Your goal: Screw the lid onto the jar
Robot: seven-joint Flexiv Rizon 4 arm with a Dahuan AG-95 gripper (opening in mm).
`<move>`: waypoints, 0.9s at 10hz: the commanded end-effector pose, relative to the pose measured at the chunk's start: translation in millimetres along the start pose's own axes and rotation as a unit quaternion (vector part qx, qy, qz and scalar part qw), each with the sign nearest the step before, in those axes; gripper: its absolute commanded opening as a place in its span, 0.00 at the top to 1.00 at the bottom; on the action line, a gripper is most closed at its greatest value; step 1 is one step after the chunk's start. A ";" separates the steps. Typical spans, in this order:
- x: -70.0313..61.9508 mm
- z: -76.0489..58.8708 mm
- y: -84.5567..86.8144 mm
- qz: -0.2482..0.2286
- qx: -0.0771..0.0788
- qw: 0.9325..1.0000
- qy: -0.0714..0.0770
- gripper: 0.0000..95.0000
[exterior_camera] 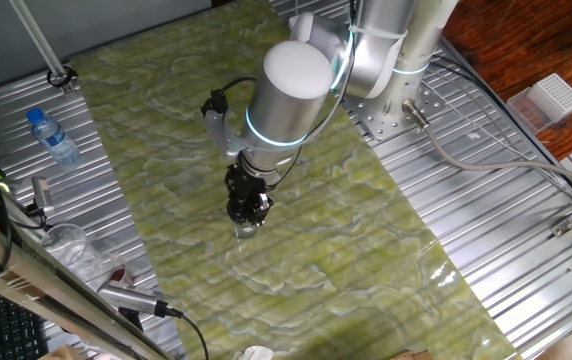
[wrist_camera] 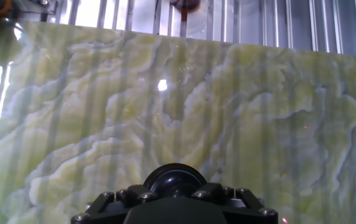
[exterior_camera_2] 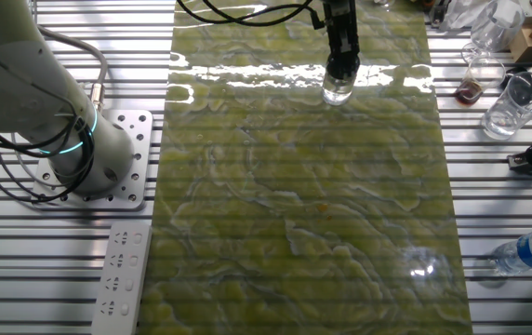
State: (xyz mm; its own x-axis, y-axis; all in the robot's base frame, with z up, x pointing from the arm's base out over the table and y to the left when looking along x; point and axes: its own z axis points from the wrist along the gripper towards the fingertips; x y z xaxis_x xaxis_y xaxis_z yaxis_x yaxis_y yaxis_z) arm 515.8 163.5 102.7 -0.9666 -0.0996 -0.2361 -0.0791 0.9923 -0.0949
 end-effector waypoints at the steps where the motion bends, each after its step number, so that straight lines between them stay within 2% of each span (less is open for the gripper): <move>1: 0.0 -0.1 -0.1 -0.001 0.003 1.000 -0.001 0.40; 9: 0.6 1.1 0.2 -0.005 0.007 1.000 -0.013 0.40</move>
State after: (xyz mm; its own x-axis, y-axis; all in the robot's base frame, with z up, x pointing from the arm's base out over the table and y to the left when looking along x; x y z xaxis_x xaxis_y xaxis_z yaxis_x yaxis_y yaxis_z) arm 514.8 163.4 101.6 -0.9592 -0.1123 -0.2595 -0.0858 0.9900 -0.1116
